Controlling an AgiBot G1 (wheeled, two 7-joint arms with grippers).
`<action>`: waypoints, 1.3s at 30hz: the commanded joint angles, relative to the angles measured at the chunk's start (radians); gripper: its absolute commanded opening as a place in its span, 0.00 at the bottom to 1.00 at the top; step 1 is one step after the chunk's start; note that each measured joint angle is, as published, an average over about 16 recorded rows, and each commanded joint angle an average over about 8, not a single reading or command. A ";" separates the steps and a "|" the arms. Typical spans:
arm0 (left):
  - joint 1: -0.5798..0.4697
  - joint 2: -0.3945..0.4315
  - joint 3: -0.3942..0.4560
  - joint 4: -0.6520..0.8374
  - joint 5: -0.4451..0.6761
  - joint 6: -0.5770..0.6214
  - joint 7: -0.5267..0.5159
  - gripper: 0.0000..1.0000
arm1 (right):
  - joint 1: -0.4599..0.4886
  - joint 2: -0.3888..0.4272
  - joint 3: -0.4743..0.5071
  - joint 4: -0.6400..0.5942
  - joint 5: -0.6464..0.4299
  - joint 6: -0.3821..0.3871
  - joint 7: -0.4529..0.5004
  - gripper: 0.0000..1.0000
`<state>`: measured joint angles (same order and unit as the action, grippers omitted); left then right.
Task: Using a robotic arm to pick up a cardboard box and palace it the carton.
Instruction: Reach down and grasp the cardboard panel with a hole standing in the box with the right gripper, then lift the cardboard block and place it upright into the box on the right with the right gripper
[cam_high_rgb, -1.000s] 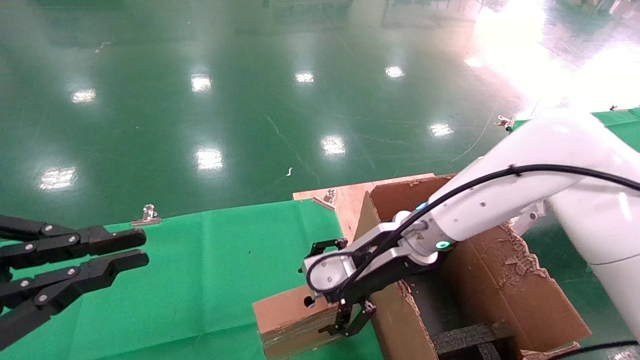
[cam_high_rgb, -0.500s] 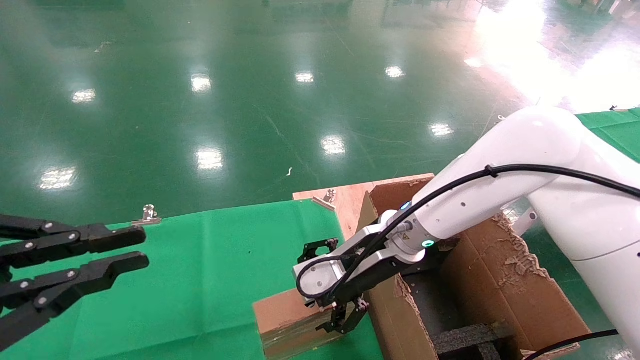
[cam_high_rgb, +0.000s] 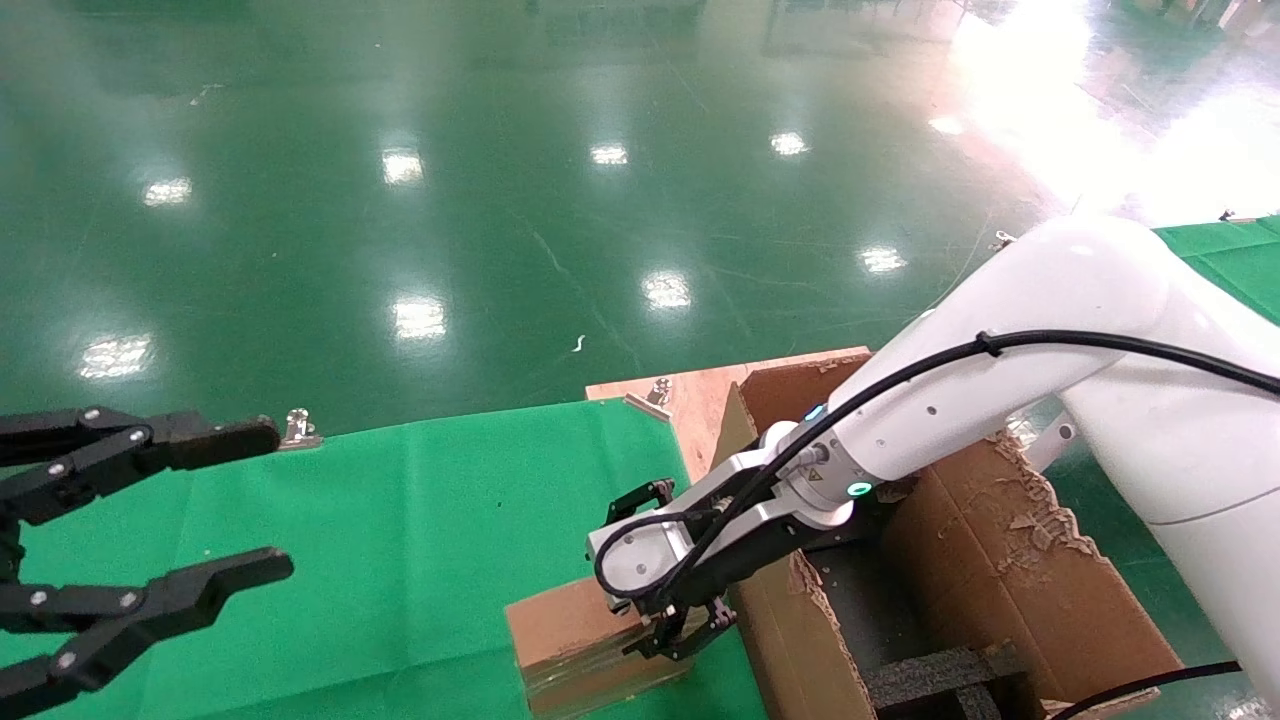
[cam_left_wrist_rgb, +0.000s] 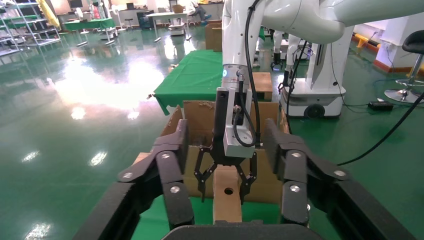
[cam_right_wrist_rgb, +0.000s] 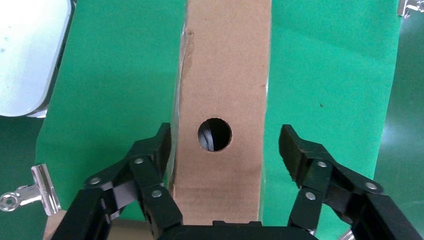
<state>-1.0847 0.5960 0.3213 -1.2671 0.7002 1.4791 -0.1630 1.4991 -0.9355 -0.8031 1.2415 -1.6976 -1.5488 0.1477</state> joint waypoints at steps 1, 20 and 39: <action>0.000 0.000 0.000 0.000 0.000 0.000 0.000 1.00 | -0.001 0.001 0.001 0.000 0.001 0.000 0.000 0.00; 0.000 0.000 0.000 0.000 0.000 0.000 0.000 1.00 | 0.042 0.015 0.017 -0.014 0.032 -0.005 -0.002 0.00; 0.000 0.000 0.001 0.000 0.000 0.000 0.000 1.00 | 0.421 0.165 -0.070 -0.107 0.241 -0.045 -0.092 0.00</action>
<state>-1.0849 0.5958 0.3220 -1.2668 0.6998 1.4790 -0.1627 1.9077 -0.7734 -0.8764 1.1310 -1.4633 -1.5919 0.0583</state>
